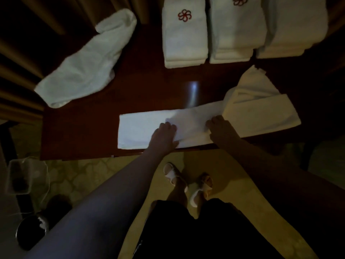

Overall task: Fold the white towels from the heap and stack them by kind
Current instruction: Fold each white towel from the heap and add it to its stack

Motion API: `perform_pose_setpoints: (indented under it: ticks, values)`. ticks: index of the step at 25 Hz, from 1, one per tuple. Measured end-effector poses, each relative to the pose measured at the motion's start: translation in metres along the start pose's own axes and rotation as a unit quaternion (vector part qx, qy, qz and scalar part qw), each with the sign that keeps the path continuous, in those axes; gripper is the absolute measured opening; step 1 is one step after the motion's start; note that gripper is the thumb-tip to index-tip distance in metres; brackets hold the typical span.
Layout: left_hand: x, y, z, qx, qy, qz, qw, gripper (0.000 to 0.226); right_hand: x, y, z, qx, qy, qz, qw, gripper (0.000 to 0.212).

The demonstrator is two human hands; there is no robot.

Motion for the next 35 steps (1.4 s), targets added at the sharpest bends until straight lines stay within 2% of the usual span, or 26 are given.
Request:
perform_pose_setpoints:
  ticks: [3, 5, 8, 10, 13, 15, 17, 19, 21, 25, 27, 30, 35]
  values:
    - [-0.009, 0.026, 0.058, 0.06, -0.039, 0.017, 0.997, 0.051, -0.014, 0.001, 0.036, 0.006, -0.033, 0.026, 0.999, 0.035]
    - [-0.011, 0.042, 0.088, 0.062, -0.049, 0.016, 0.997, 0.053, -0.013, 0.004, 0.059, 0.029, -0.112, 0.021, 0.993, 0.035]
    - [-0.01, 0.063, 0.112, 0.018, -0.029, -0.018, 0.999, 0.058, -0.022, 0.01, 0.086, 0.046, -0.176, -0.018, 0.983, 0.032]
    - [-0.011, 0.073, 0.115, -0.009, -0.019, -0.03, 0.999, 0.056, -0.042, 0.01, 0.103, 0.075, -0.174, -0.005, 0.982, 0.025]
    - [-0.014, 0.079, 0.114, -0.033, 0.004, -0.025, 0.999, 0.051, -0.054, 0.002, 0.13, 0.13, -0.16, -0.035, 0.978, 0.022]
    - [-0.014, 0.079, 0.114, -0.048, 0.019, -0.018, 0.998, 0.047, -0.055, -0.002, 0.148, 0.131, -0.165, 0.03, 0.977, 0.027]
    - [-0.015, 0.079, 0.114, -0.059, 0.02, -0.015, 0.998, 0.041, -0.055, -0.012, 0.158, 0.128, -0.113, 0.065, 0.983, 0.025]
    - [-0.019, 0.079, 0.115, -0.053, 0.005, -0.017, 0.998, 0.035, -0.054, -0.025, 0.166, 0.15, -0.049, 0.045, 0.986, 0.025]
    - [-0.026, 0.075, 0.117, -0.048, -0.027, -0.011, 0.998, 0.033, -0.056, -0.037, 0.168, 0.136, -0.013, 0.057, 0.989, 0.026]
    - [-0.042, 0.067, 0.137, -0.065, 0.033, 0.019, 0.997, 0.046, -0.049, -0.063, 0.175, 0.063, 0.077, 0.123, 0.987, 0.025]
    - [-0.045, 0.071, 0.165, -0.027, 0.046, 0.02, 0.998, 0.052, -0.046, -0.073, 0.178, 0.063, 0.114, 0.144, 0.981, 0.025]
    - [-0.047, 0.083, 0.206, 0.029, 0.051, 0.024, 0.998, 0.037, -0.034, -0.075, 0.179, 0.044, 0.113, 0.123, 0.985, 0.03]
    - [-0.041, 0.089, 0.222, 0.071, 0.068, 0.005, 0.995, 0.032, -0.01, -0.074, 0.201, 0.036, 0.209, 0.111, 0.971, 0.02]
Point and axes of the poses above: each hand's wrist, its own y-axis towards the middle knuckle, its own x-axis out of the palm, z = x × y, the point moved 6 cm from there along y, towards the middle knuckle, and after that the axes turned 15 degrees about -z, right-handed, at the moved point
